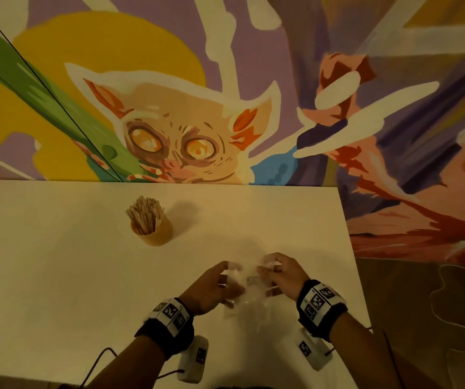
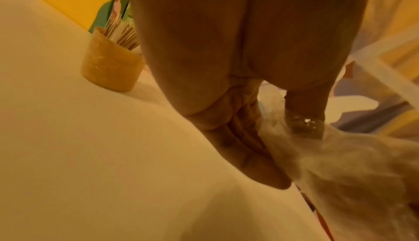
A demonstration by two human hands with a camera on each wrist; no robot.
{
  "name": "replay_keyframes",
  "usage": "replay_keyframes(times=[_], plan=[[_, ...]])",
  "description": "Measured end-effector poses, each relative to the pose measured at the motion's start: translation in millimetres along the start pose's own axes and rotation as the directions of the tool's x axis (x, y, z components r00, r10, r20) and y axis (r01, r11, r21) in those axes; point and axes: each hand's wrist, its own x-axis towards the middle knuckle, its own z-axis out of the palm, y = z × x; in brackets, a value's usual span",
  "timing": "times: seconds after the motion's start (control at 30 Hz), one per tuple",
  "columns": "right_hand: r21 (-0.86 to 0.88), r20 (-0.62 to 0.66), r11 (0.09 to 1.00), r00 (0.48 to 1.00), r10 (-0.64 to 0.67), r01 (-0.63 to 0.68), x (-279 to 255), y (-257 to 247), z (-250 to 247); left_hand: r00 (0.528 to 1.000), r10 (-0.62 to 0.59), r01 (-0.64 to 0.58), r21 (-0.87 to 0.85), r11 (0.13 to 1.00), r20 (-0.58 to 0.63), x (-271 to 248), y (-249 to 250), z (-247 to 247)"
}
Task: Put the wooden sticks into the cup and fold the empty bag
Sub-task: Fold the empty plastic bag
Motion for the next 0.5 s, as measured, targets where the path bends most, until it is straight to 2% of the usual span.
replay_keyframes(times=[0.23, 0.33, 0.4, 0.5], plan=[[-0.127, -0.182, 0.988, 0.981, 0.062, -0.086, 30.9, 38.1, -2.9, 0.992, -0.115, 0.113, -0.035, 0.993, -0.050, 34.0, -38.5, 16.9], [-0.225, -0.246, 0.972, 0.969, 0.015, -0.072, 35.0, 45.0, -2.7, 0.988, -0.100, 0.107, 0.058, 0.993, -0.120, 40.2, -51.1, 19.3], [-0.343, -0.235, 0.939, 0.969, -0.073, -0.012, 36.5, 48.6, -1.4, 0.982, -0.058, 0.087, 0.160, 0.983, -0.178, 42.3, -58.8, 21.3], [-0.568, -0.133, 0.820, 0.975, -0.177, 0.072, 40.1, 54.2, -0.8, 0.971, -0.006, 0.073, 0.273, 0.959, -0.239, 45.7, -69.1, 23.0]])
